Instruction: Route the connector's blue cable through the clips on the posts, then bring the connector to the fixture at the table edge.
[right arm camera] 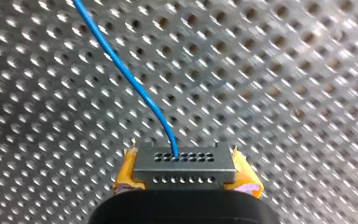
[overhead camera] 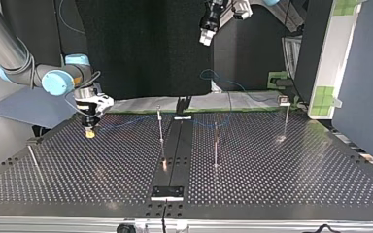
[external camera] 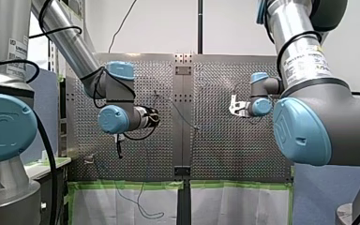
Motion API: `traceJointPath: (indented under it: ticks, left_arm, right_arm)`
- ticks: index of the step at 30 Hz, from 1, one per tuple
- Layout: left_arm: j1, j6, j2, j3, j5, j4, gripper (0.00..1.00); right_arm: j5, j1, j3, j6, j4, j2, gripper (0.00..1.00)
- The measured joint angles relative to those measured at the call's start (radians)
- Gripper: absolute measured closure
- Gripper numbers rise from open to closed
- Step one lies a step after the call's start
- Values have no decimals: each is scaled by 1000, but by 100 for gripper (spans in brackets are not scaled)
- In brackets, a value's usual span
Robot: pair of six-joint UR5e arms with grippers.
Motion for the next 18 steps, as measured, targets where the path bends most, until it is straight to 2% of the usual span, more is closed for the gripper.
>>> traceJointPath:
  ticks: [3, 6, 13, 18]
  left_arm:
    - [0, 0, -1, 0, 0, 0, 0]
    - [0, 0, 0, 0, -1, -1, 0]
    - [0, 0, 0, 0, -3, -1, 0]
    - [1, 1, 0, 0, -4, -4, 0]
  right_arm:
    - [24, -1, 24, 21, -13, -24, 100]
    - [52, -1, 40, 28, -2, -52, 100]
    - [109, -8, 46, 20, 48, -109, 100]
    - [148, -24, 47, 11, 89, -150, 100]
